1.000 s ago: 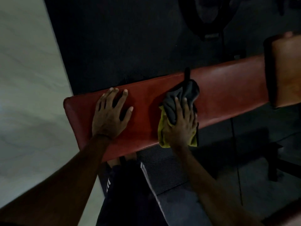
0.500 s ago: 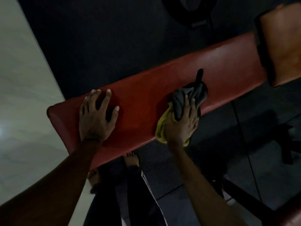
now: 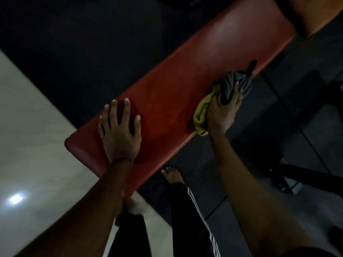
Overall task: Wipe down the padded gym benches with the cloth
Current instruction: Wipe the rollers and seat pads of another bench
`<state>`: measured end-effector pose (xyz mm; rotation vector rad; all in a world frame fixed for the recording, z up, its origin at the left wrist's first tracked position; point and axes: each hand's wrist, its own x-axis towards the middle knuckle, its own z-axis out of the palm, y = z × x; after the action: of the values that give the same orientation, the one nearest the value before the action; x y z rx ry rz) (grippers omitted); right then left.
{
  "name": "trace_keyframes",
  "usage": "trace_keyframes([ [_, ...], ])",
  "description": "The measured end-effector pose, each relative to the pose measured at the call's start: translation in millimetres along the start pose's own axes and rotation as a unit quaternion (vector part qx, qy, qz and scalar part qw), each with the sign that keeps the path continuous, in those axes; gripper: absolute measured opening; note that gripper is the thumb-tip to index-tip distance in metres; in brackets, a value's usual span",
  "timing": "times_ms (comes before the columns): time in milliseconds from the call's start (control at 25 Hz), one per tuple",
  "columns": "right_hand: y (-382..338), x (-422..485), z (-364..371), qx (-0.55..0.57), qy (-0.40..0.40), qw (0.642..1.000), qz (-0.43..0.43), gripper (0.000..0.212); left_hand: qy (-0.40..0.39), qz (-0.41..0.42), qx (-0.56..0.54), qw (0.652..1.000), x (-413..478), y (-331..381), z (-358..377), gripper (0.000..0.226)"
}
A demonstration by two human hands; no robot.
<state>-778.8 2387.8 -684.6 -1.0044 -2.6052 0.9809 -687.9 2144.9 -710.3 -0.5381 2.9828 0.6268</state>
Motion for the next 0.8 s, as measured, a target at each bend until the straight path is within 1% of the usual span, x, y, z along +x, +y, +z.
trace_keyframes([
  [160, 19.2, -97.7, 6.7, 0.058, -0.028, 0.997, 0.033, 0.075, 0.014, 0.03, -0.002, 0.999, -3.4, -5.6, 3.1, 0.058],
  [280, 30.1, -144.2, 8.3, 0.139, -0.034, 0.988, 0.057, 0.075, 0.029, 0.065, -0.011, 0.997, -3.4, -7.2, 4.6, 0.059],
  [360, 30.1, -143.7, 6.9, 0.176, -0.035, 0.982, 0.057, 0.073, 0.021, 0.091, -0.011, 0.996, -2.3, -9.8, 2.6, 0.059],
  [440, 26.0, -129.5, 7.6, 0.191, -0.02, 0.98, 0.057, 0.072, 0.012, 0.142, -0.007, 0.99, -3.2, -12.2, 2.6, 0.056],
  [520, 22.5, -109.7, 6.9, 0.229, 0.008, 0.968, 0.099, 0.069, -0.006, 0.229, -0.01, 0.973, -6.7, -12.8, 5.0, 0.052],
  [560, 20.6, -100.8, 5.6, 0.251, 0.017, 0.96, 0.125, 0.067, -0.009, 0.259, -0.011, 0.966, -8.4, -12.3, 6.5, 0.051],
  [680, 21.6, -106.8, 4.5, 0.293, 0.013, 0.944, 0.154, 0.065, 0.002, 0.275, -0.014, 0.961, -5.1, -13.1, 8.4, 0.049],
  [800, 26.9, -160.6, 11.5, 0.327, -0.003, 0.934, 0.146, 0.066, 0.01, 0.273, -0.032, 0.962, -2.1, -18.6, 8.7, 0.048],
])
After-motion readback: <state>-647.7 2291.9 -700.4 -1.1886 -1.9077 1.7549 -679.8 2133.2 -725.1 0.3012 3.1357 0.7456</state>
